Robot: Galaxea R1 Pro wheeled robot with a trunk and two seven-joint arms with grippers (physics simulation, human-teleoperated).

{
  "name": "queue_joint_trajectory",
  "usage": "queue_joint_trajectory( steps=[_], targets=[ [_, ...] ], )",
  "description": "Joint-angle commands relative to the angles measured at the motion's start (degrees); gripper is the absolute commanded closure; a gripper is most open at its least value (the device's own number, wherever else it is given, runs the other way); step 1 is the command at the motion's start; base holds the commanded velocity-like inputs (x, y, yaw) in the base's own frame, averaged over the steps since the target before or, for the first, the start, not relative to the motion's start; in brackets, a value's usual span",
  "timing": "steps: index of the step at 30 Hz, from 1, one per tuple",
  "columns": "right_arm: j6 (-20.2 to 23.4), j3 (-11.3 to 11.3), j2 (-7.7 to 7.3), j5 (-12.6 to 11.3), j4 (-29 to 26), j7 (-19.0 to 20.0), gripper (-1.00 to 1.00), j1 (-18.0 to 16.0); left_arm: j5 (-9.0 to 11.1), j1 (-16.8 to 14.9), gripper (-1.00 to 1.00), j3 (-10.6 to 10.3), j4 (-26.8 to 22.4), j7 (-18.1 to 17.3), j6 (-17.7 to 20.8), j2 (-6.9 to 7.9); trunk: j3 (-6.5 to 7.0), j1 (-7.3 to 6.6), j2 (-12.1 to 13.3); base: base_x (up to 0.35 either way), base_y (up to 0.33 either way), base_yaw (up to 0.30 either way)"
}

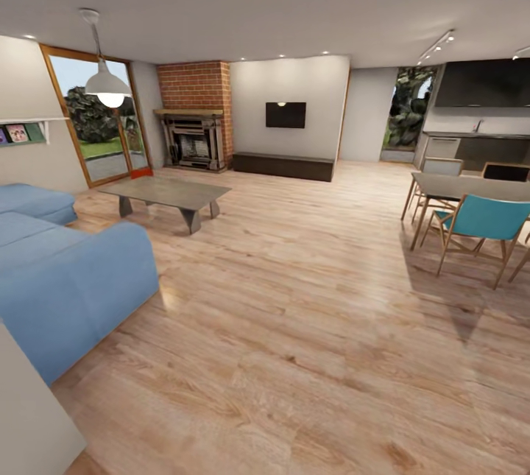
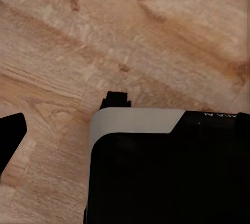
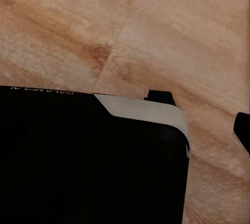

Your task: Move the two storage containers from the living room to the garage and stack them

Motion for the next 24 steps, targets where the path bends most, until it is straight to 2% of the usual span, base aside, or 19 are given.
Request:
queue_joint_trajectory(
  steps=[1, 15, 24],
  targets=[
    [-0.28, 0.48, 0.05, -0.45, 0.16, -0.08, -1.0, -0.07, 0.33, -0.04, -1.0, 0.12, -0.02, 0.15, 0.18, -0.01, -0.07, 0.03, -0.04, 0.322, 0.0, 0.0],
    [-0.29, 0.48, 0.05, -0.47, 0.16, -0.08, -1.0, -0.07, 0.33, -0.04, -1.0, 0.12, -0.02, 0.15, 0.22, -0.01, -0.07, 0.03, -0.04, 0.322, 0.0, -0.001],
    [-0.29, 0.48, 0.05, -0.47, 0.15, -0.08, -1.0, -0.07, 0.33, -0.04, -1.0, 0.11, -0.02, 0.15, 0.18, -0.01, -0.07, 0.03, -0.04, 0.323, 0.0, -0.123]
  ],
)
